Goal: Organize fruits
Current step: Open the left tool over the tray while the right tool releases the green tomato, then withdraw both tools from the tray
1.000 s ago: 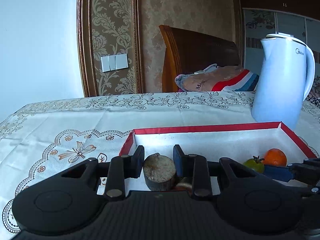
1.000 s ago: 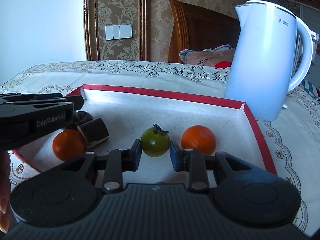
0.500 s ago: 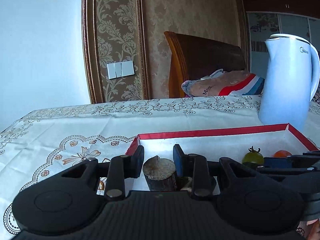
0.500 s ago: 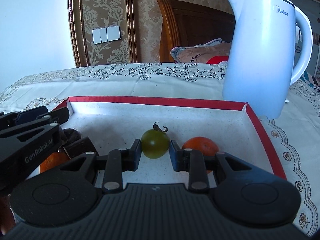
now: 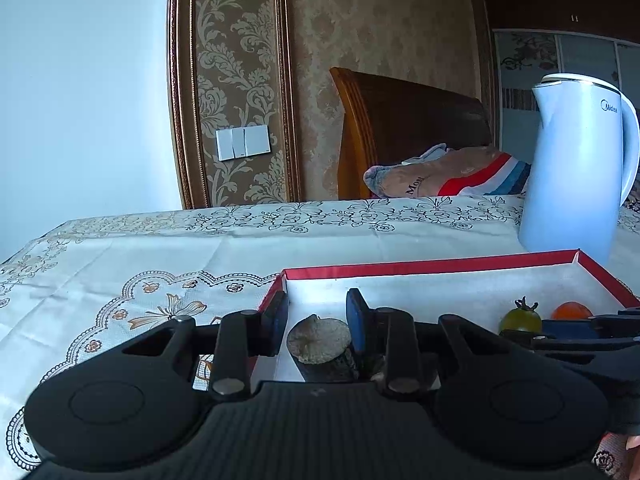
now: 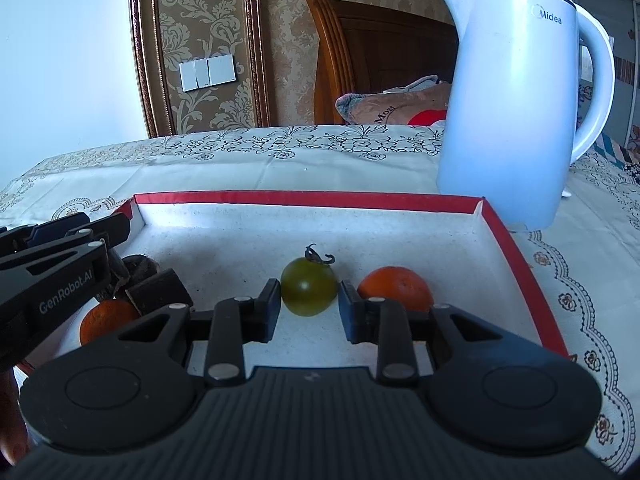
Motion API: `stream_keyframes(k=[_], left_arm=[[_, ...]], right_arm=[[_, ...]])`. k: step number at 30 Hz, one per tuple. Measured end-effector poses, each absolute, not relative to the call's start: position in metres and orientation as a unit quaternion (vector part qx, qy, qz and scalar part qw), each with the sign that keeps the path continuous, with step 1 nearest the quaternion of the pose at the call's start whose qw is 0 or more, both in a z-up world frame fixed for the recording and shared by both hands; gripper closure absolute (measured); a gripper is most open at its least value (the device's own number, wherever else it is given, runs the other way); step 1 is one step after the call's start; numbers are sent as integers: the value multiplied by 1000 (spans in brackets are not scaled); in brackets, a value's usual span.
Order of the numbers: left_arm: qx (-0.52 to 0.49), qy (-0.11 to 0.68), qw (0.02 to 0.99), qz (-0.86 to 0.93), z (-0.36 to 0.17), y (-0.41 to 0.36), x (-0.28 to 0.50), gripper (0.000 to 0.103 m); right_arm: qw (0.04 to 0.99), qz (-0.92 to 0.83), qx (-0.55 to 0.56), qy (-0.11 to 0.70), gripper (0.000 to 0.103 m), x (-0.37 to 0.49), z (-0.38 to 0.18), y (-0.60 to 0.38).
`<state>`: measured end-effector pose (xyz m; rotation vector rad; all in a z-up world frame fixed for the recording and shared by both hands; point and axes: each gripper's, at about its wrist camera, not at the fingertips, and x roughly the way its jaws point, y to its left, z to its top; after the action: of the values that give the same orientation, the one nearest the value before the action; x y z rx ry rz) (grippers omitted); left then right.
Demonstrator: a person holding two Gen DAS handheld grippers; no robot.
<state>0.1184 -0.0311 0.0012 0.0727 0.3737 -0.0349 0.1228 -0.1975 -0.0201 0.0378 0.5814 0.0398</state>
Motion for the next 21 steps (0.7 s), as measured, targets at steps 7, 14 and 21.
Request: stream_keyframes(k=[7,14,21], left_arm=[[32,187,982,-9,0,-26,115,31],[42,179,983,-2,1,-26,108,31],[15,179,984,-4,5,-13,97,31]], right_arm=[[961,20,17,275,57,116,-17,-198],[967,18,2,255,34,101,-13,-195],[973,15,8,232,15,82,-6,-200]])
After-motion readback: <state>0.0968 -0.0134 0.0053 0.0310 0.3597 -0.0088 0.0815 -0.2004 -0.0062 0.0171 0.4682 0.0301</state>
